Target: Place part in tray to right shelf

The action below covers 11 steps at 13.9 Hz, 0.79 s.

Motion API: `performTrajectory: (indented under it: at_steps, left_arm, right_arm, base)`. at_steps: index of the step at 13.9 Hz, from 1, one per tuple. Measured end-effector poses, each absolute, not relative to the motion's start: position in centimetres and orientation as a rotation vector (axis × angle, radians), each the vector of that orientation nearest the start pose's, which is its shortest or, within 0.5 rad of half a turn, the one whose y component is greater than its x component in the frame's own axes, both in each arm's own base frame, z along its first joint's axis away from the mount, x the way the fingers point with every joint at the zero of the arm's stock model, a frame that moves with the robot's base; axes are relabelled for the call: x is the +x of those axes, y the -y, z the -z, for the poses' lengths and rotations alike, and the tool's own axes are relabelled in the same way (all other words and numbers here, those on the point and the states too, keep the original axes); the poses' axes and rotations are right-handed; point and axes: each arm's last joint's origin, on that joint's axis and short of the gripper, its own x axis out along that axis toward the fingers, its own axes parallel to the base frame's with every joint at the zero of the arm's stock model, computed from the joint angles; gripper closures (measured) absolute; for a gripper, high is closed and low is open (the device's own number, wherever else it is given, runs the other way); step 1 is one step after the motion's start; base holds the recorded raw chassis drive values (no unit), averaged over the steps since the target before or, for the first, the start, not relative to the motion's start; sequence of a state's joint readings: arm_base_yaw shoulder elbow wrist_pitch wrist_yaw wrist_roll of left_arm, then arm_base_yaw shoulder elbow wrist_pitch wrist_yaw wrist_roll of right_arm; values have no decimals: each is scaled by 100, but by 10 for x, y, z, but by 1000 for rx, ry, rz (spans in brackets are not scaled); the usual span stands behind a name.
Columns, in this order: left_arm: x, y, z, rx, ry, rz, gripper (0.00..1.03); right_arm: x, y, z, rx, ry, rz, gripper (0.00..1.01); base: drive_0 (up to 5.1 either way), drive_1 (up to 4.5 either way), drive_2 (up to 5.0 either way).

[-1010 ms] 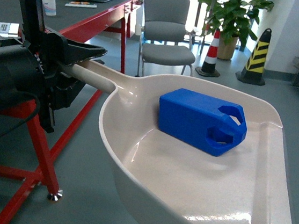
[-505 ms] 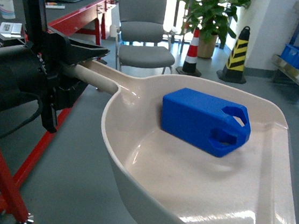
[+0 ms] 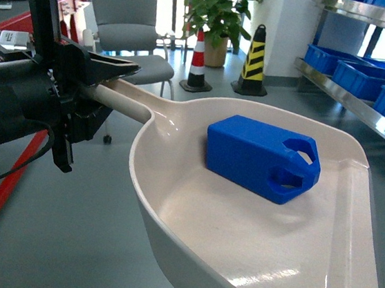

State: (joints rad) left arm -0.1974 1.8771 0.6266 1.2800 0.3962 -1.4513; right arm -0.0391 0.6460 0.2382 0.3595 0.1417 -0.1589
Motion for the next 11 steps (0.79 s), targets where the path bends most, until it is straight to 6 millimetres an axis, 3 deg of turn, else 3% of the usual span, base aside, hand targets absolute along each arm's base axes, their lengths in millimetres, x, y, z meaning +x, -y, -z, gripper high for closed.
performTrajectory:
  at_steps: [11]
  left_arm:
    - [320, 75, -144, -1403, -403, 504, 90]
  right_arm:
    - [154, 10, -216, -161, -63, 177, 3]
  base:
    - [-157, -157, -157]
